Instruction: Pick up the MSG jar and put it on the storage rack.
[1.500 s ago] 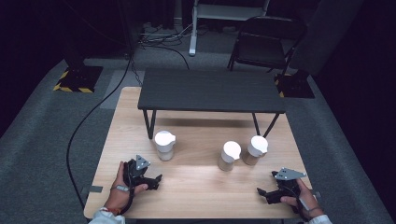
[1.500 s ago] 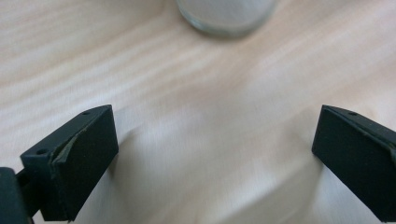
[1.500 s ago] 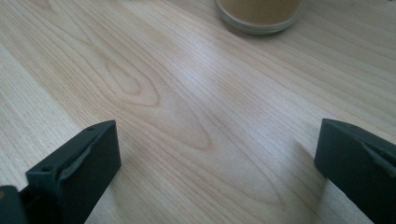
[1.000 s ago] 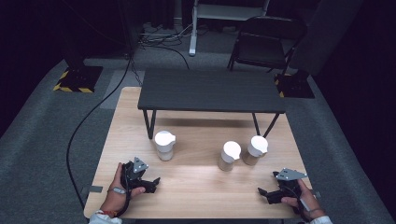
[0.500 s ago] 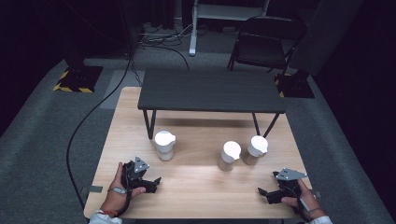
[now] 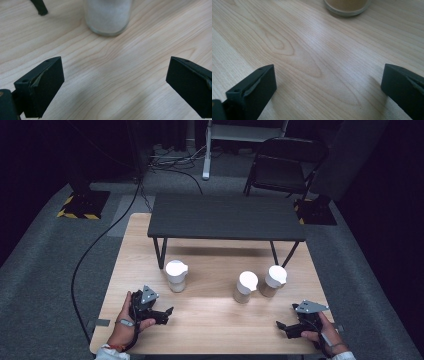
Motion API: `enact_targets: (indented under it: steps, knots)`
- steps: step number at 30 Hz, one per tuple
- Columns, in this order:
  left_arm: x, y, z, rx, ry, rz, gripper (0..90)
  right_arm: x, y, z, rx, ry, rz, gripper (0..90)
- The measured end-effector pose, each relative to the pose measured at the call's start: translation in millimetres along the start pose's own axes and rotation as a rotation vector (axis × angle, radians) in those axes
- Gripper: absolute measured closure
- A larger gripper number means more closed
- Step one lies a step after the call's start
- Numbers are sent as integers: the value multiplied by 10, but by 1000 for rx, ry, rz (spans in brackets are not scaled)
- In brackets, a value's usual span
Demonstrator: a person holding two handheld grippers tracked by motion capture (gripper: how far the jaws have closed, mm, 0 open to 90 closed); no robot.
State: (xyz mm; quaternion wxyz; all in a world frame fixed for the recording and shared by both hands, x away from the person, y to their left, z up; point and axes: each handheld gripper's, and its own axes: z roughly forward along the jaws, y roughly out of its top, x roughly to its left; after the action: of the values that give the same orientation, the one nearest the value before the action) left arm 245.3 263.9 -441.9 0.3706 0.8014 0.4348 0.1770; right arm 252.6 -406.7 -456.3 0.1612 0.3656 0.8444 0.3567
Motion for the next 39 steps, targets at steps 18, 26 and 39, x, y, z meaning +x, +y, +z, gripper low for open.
enact_targets:
  steps: [18,26,39]
  knots:
    - [-59,47,-164,-73,5,13,12,-1,0,2,-1,-1,0,0]
    - [-75,114,-199,-83,8,41,12,-1,0,2,-1,-1,0,0]
    - [-86,229,-246,-115,11,35,11,8,3,2,1,-3,4,0]
